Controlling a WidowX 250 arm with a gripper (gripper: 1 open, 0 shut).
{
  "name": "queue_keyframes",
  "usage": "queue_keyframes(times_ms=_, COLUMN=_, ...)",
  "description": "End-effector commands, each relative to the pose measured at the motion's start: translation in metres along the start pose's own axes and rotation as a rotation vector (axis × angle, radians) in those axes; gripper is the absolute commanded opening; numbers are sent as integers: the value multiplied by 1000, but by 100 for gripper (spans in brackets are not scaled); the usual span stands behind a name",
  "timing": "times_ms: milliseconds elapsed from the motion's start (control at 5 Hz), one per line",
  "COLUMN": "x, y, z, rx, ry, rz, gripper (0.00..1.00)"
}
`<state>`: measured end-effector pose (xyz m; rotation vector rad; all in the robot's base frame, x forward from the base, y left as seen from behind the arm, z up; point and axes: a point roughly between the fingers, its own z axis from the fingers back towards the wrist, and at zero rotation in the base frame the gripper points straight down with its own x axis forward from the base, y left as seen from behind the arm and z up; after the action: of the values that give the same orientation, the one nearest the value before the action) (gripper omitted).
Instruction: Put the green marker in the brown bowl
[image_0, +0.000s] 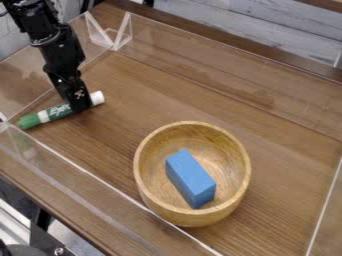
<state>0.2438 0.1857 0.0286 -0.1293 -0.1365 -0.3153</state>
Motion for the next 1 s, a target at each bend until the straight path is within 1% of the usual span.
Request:
queue_keyframes(times_ms=0, x=7, y=6, z=15, rx=42, ry=-28, rz=11, gripper=0)
queue_keyframes(times_ms=800, x=21, y=-20, z=28, rx=7, ry=-22, rz=41, gripper=0)
